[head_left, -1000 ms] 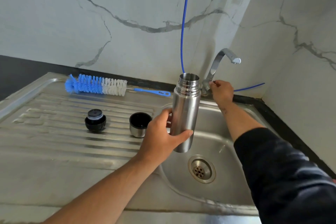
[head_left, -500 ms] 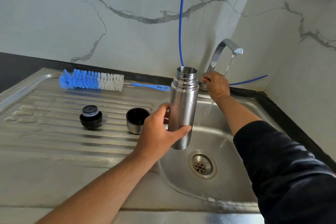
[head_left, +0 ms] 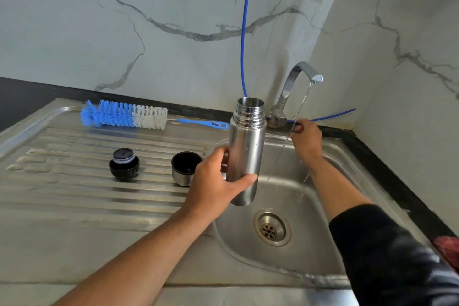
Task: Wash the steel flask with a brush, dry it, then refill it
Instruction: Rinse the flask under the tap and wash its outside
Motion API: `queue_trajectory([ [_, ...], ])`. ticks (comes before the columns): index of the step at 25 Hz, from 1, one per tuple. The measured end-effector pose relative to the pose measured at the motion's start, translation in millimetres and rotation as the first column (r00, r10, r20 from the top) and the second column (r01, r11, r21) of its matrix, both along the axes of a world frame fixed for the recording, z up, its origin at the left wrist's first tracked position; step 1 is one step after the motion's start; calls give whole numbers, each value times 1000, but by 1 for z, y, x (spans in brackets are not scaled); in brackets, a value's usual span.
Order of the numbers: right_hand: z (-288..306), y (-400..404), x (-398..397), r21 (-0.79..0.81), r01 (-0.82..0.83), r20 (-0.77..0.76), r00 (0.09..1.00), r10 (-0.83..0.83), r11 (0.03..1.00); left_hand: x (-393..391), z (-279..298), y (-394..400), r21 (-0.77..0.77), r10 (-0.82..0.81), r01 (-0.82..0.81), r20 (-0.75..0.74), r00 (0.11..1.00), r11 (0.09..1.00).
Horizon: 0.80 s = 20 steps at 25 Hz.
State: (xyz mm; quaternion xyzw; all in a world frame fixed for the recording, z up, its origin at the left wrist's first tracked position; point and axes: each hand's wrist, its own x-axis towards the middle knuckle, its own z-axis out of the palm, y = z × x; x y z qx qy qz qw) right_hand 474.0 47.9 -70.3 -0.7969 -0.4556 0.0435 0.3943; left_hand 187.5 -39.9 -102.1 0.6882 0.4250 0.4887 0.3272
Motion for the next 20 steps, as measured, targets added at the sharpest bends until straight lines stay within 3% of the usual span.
queue_trajectory([
  [3,-22,-39,-22,-107,97,-382,915,-131,990,-1,4,-2,-13,3,-3,-7,1000,1000],
  [5,-20,-68,-43,-214,-20,-585,803,-112,977,4,10,-6,-8,13,-13,-7,1000,1000],
  [8,-11,-96,-69,-305,-241,-726,685,-61,921,23,25,-7,7,29,-29,-3,1000,1000],
  [10,-9,-100,-71,-240,-353,-863,505,-32,905,45,37,-2,14,36,-37,14,999,999],
  [11,-8,-99,-71,-153,-382,-930,367,-2,911,56,42,1,-7,41,-40,29,999,999],
  [13,-8,-95,-65,59,-344,-988,115,104,937,78,47,6,-73,50,-45,63,997,996],
  [14,-8,-92,-60,137,-291,-987,41,155,947,89,46,10,-101,49,-40,95,994,994],
  [16,-13,-85,-51,206,-177,-978,-12,207,962,107,38,20,-142,40,-17,163,986,990],
  [20,-28,-59,-33,152,-84,-987,35,155,985,120,23,36,-170,50,-12,222,974,985],
])
